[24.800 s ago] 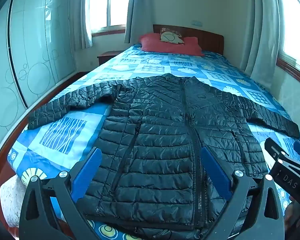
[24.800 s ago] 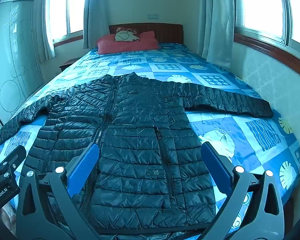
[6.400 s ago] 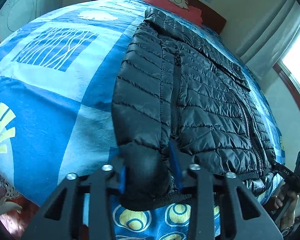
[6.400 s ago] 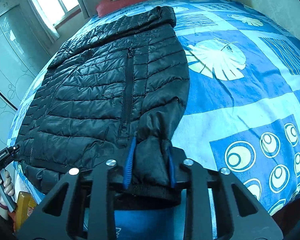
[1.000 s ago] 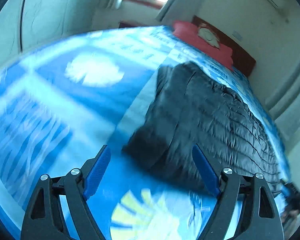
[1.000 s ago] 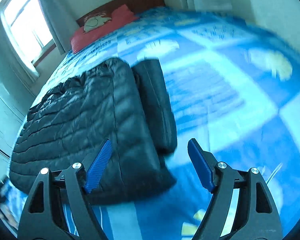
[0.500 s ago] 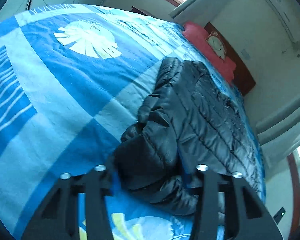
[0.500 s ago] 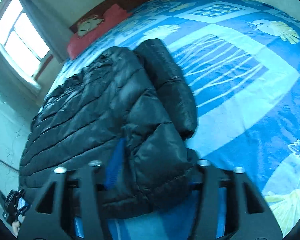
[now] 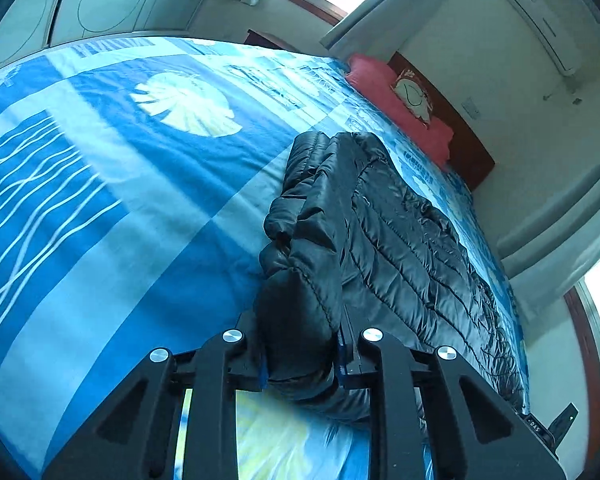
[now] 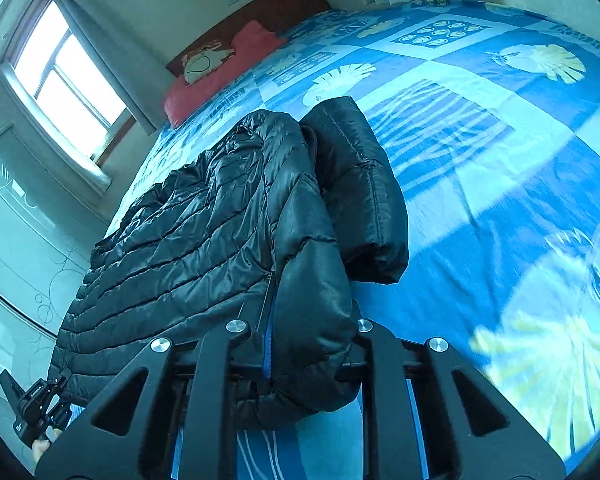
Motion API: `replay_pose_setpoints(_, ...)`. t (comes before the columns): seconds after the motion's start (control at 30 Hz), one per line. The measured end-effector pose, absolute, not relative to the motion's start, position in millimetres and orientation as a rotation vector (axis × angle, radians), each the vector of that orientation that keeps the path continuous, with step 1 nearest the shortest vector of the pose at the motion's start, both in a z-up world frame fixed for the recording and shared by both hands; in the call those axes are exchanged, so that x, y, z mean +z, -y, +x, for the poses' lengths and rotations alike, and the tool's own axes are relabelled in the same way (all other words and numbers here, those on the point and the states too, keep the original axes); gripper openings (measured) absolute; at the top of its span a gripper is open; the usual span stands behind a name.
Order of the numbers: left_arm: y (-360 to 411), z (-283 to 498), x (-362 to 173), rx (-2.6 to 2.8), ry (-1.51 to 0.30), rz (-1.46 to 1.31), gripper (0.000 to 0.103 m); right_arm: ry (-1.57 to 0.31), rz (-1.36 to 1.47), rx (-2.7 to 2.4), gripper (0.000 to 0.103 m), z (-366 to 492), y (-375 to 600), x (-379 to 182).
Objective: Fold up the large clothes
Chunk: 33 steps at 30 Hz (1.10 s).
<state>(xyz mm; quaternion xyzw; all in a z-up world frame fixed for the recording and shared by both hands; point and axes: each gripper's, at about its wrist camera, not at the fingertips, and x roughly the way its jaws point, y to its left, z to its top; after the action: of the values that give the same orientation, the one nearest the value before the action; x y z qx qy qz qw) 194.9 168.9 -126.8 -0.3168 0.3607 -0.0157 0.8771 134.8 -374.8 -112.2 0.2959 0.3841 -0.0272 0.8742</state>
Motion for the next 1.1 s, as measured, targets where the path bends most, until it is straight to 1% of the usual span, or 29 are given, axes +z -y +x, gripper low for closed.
replay_pose_setpoints(0.3,-178.1,139.1,-126.6,-0.029,-0.784,-0.638,0.023,-0.819,0.631,-0.054,0.018,77.4,370.2,-112.7)
replay_pose_setpoints(0.57,-188.6,105.9,-128.3,-0.030,-0.797,-0.659,0.023,-0.830,0.634,-0.051,0.018,38.4,366.1,-113.0)
replay_pose_setpoints(0.87,-195.0,95.0,-131.9,-0.033,-0.813,-0.646,0.023,-0.841,0.638,-0.051,0.018,19.6,367.3,-118.7)
replay_pose_setpoints(1.1,-193.0,97.7,-141.7,-0.021,-0.822,-0.634,0.024,-0.845,0.647,-0.048,0.018,21.7,371.3,-124.3)
